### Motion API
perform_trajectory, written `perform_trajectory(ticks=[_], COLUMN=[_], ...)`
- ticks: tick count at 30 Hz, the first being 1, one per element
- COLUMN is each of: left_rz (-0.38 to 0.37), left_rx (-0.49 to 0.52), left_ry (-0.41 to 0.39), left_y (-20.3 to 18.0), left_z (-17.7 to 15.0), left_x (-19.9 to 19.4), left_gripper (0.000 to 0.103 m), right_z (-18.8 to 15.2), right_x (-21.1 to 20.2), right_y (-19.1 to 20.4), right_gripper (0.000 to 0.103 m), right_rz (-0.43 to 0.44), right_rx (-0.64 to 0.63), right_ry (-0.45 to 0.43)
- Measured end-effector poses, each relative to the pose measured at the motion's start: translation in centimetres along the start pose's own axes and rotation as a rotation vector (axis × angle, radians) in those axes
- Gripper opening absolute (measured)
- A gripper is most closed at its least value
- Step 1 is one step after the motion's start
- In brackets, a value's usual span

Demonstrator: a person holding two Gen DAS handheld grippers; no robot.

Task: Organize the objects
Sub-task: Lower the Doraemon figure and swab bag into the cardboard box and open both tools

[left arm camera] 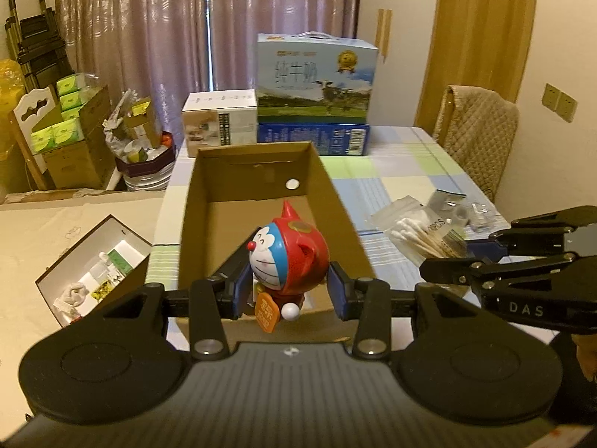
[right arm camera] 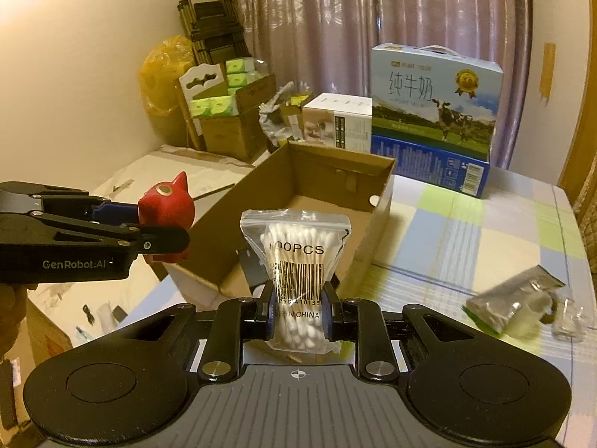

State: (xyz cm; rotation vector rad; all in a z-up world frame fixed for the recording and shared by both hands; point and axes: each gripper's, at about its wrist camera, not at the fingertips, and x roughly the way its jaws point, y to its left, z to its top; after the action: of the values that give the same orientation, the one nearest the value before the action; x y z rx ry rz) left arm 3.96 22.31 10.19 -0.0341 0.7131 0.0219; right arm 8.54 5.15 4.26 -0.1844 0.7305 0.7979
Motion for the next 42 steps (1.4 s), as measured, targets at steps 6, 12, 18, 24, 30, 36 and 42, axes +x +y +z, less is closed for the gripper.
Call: perform_trajectory(ticks=[6,12,18,24,30,36,42], left_rz=[0.017,0.013,0.008,0.003,-0.007,0.010,0.026], left_rx=[-0.002,0.004,0.019,0.017,-0.001,-0.009,-0.019], left_ry=[0.018,0.051,0.082,0.103,0.123,0.137,0.111], left_y=[2.2,3.5,4.3,4.9,5.4,5.8,6.0], left_z=[0.7,1.2,1.8,1.8,1.8,2.0,2.4], left_x=[2.2,4.9,7.9,10.1,11.6,12.8,12.3], left_gripper=[0.038,0.038,0.038,0.038,0.038,0.039,0.049], right_z=[1.4,2.5,2.9,2.9,2.8,2.8,2.7], right_x=[2.9,5.5,8.1,10.2,11.4,12.1,12.4], right_y=[-0.7,-1.7,-2.2,-2.7,-3.0,-2.9,-2.8], right_gripper=[0.020,0.020,0.020,0.020,0.020,0.020,0.020], right_rz=[-0.004,-0.005,-0.008,-0.011,-0.003,-0.001,-0.006], right_rx=[0.039,0.069,0.083,0.090,0.108,0.110,0.106], right_ry=[0.012,0.030,0.054,0.082,0.095,0.108,0.112])
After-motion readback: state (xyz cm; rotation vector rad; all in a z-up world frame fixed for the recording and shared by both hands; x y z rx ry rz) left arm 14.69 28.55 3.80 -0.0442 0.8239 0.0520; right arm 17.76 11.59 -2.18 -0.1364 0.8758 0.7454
